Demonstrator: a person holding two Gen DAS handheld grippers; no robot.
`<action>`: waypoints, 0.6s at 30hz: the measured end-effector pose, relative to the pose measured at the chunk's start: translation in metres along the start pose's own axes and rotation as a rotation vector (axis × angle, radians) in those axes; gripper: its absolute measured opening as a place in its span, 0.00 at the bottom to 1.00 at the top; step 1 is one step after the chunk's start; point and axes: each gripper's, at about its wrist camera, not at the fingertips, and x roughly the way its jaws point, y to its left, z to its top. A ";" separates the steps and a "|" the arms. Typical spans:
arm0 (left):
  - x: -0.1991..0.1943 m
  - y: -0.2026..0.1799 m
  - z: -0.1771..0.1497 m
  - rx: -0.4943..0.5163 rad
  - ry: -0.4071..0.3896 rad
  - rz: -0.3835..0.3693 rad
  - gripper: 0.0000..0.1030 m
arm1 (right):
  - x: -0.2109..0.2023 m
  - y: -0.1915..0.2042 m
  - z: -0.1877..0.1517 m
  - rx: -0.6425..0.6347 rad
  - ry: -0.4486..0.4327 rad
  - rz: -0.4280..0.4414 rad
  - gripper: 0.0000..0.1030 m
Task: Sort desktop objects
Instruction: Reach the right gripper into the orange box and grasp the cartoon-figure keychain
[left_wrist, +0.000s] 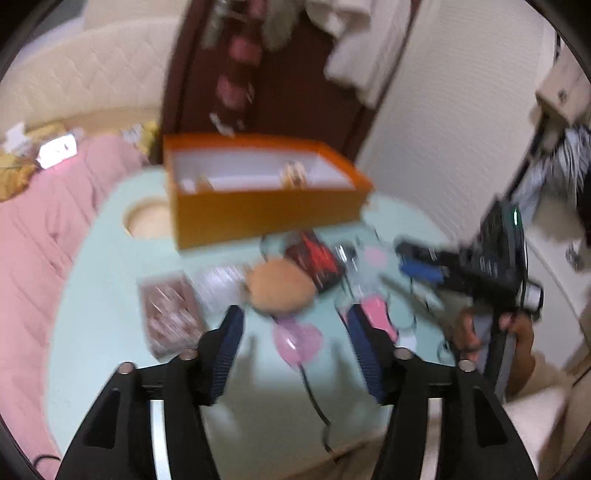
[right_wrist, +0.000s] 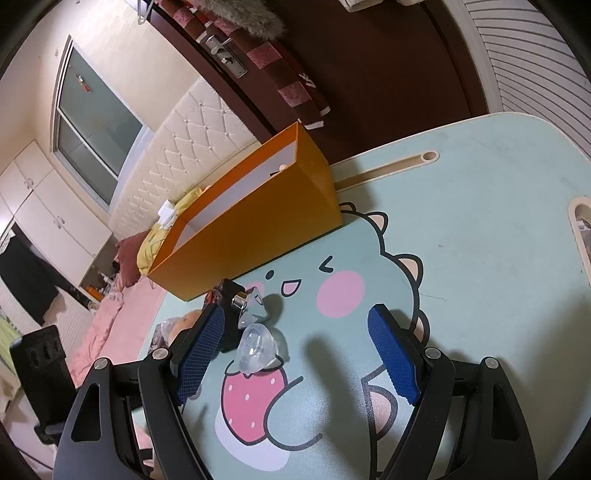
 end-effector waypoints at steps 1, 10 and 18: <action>-0.004 0.009 0.007 -0.021 -0.034 0.017 0.68 | 0.000 0.000 0.002 0.010 0.003 0.008 0.78; 0.011 0.098 0.063 -0.234 -0.050 0.066 0.71 | 0.002 -0.012 0.027 0.138 0.058 0.107 0.78; 0.055 0.129 0.089 -0.356 0.036 -0.013 0.71 | 0.017 0.003 0.116 0.082 0.036 0.046 0.78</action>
